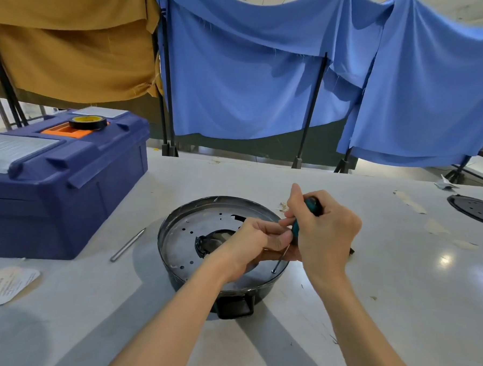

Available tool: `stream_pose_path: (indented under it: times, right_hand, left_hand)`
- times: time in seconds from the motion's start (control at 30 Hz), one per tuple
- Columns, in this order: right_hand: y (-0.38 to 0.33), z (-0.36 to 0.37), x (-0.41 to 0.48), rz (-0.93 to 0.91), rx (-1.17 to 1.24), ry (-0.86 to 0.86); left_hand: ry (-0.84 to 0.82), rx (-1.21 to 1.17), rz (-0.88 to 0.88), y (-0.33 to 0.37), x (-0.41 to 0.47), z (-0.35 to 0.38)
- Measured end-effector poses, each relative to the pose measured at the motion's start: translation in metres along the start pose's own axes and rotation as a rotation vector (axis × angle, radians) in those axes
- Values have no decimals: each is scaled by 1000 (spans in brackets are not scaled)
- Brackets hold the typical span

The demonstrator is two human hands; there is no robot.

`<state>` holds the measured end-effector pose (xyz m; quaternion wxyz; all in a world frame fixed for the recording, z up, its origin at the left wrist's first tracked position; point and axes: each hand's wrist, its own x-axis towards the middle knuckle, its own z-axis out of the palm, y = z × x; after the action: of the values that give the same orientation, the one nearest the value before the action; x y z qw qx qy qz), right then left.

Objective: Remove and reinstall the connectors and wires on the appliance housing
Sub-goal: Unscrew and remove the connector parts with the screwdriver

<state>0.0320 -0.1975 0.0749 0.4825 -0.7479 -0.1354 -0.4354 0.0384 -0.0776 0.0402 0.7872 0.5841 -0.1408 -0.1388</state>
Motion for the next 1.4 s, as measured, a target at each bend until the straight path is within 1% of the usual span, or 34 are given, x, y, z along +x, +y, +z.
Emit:
stream_pose_path:
  times: [0.03, 0.1, 0.13, 0.17, 0.2, 0.27, 0.3, 0.33, 0.37, 0.43, 0.47, 0.53, 0.63, 0.7, 0.77, 0.87, 1.0, 1.1, 1.23, 1.33, 1.4]
  right_hand:
    - [-1, -1, -1, 3, -17, 7]
    - [-3, -5, 1, 46, 1, -59]
    - [-3, -9, 5, 86, 46, -89]
    - [-3, -15, 9, 129, 112, -79]
    - [-3, -21, 14, 167, 198, -19]
    - [3, -37, 27, 229, 373, 167]
    - [9, -45, 33, 256, 403, 223]
    - [15, -51, 37, 282, 381, 229]
    - [23, -54, 38, 317, 325, 189]
    - [41, -52, 32, 427, 201, 23]
    - [49, -48, 26, 505, 175, -68]
    - [60, -38, 10, 679, 198, -231]
    - [65, -26, -11, 892, 202, -433]
    - [64, -21, -20, 969, 211, -521]
    - [62, -17, -24, 1012, 235, -548]
    - [59, -15, -23, 1058, 247, -535]
    - [62, -19, -19, 1137, 327, -506]
    - [66, -22, -17, 1182, 361, -488]
    - [66, -25, -14, 1196, 393, -557]
    - [63, -26, -13, 1181, 407, -593]
    - [61, -27, -13, 1151, 408, -593]
  left_hand:
    - [12, -6, -6, 1, -1, 1]
    - [53, 34, 2, 5, -3, 1]
    - [76, 98, 20, 7, -5, 0]
    - [103, 190, 39, 10, -7, -2]
    - [140, 297, 56, 13, -9, -4]
    - [231, 513, 79, 18, -17, -8]
    - [264, 609, 82, 20, -22, -9]
    - [275, 693, 79, 21, -29, -9]
    - [257, 784, 65, 19, -36, -8]
    - [160, 1022, -18, 12, -48, -4]
    - [121, 1148, -72, 7, -53, 0]
    - [124, 1354, -116, -2, -58, 9]
    - [166, 1670, -13, -11, -61, 21]
    - [191, 1779, 56, -13, -62, 25]
    - [195, 1834, 92, -15, -64, 26]
    - [186, 1889, 114, -16, -63, 26]
    - [174, 1940, 82, -11, -57, 27]
    - [223, 1865, 109, 1, -53, 23]
    - [334, 1553, 252, 21, -51, 18]
    - [442, 1248, 378, 34, -52, 20]
    - [492, 973, 440, 45, -53, 21]
